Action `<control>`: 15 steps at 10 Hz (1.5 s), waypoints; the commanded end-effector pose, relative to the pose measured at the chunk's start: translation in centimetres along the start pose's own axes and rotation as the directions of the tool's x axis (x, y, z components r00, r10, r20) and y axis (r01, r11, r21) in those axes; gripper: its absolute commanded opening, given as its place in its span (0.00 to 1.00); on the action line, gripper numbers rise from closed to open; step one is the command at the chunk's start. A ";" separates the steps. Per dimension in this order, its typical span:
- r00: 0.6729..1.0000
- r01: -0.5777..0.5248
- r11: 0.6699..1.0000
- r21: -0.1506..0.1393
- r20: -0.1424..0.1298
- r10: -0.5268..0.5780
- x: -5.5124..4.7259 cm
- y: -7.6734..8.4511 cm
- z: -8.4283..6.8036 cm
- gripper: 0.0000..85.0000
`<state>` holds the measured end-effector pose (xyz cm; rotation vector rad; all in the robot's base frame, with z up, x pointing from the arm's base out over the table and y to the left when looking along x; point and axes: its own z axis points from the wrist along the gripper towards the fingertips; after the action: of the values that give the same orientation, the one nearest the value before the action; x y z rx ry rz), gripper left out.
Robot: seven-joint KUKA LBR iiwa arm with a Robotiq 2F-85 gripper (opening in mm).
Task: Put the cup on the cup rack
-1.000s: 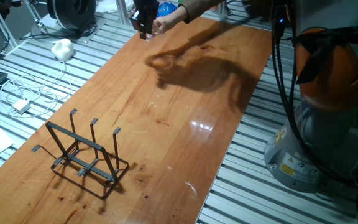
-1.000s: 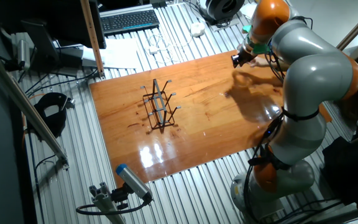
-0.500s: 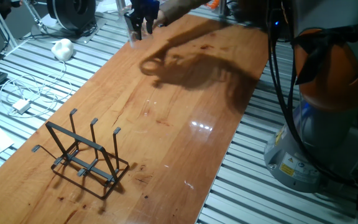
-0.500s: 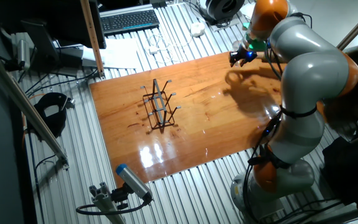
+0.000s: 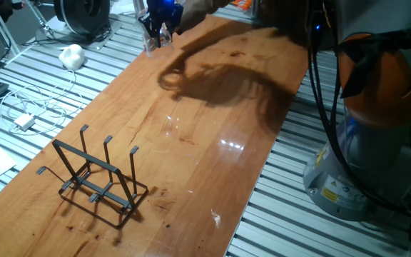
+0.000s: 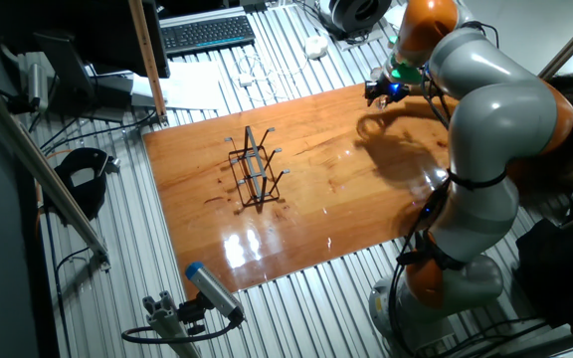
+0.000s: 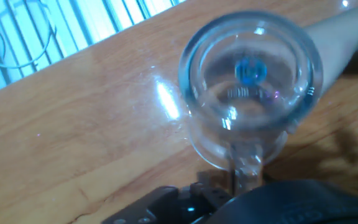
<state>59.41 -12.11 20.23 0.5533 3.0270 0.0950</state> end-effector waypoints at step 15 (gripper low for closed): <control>0.998 0.004 1.000 -0.028 -0.064 -0.006 7.4 9.9 -1.6 0.00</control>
<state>55.87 -2.70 22.14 0.5485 3.0813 0.1592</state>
